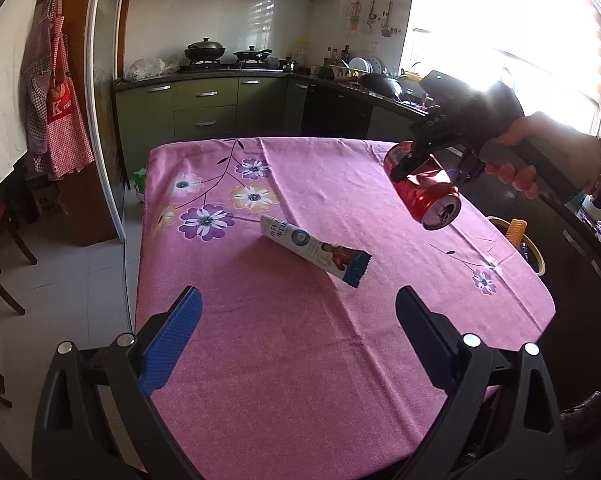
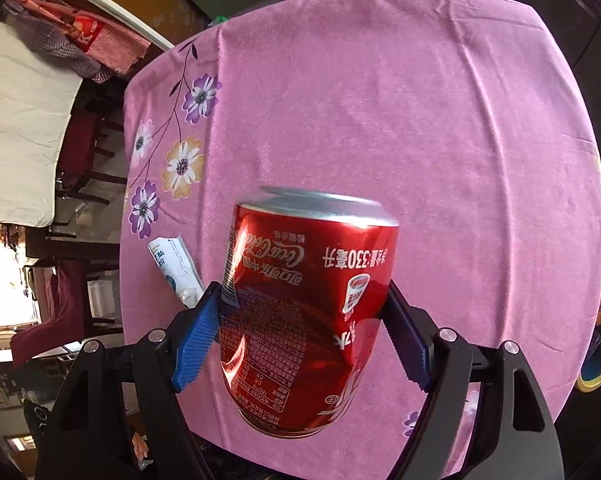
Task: Collect trash
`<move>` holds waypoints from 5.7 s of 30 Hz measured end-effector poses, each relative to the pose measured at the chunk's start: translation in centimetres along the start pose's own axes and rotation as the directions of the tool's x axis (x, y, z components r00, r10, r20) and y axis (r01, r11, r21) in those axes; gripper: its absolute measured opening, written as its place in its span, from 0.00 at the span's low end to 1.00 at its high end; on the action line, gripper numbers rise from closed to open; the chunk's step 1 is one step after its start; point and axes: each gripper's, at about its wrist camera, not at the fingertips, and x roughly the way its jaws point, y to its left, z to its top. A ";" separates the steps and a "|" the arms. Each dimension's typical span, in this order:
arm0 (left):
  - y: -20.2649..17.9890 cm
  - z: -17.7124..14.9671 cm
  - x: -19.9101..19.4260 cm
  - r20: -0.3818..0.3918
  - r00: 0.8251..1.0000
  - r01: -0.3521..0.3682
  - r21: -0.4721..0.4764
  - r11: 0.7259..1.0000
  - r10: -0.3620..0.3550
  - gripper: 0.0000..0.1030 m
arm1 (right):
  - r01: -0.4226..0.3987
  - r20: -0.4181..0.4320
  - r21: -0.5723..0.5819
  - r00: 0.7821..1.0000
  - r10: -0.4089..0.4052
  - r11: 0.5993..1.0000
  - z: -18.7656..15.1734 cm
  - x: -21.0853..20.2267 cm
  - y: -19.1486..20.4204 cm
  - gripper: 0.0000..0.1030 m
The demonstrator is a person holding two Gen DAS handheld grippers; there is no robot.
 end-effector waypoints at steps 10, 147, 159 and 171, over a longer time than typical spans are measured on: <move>-2.7 1.2 1.6 -0.025 0.999 0.033 0.073 0.997 -0.031 0.90 | 0.090 0.235 0.306 0.957 -0.167 0.948 -6.0 -10.5 -20.9 0.75; -43.6 8.7 19.4 -0.339 0.859 0.500 0.395 0.770 -0.384 0.83 | -0.082 0.659 0.464 0.697 -0.282 0.882 -32.1 -15.2 -34.9 0.89; -23.0 8.7 6.7 -0.003 0.991 0.132 0.187 0.973 -0.133 0.93 | 0.012 0.685 0.265 0.702 -0.196 0.964 -27.7 -14.1 -26.7 0.93; -9.7 4.1 -2.3 0.090 0.987 -0.123 -0.112 0.986 0.134 0.93 | 0.140 0.741 0.134 0.643 -0.193 0.981 -26.7 -14.2 -18.3 0.95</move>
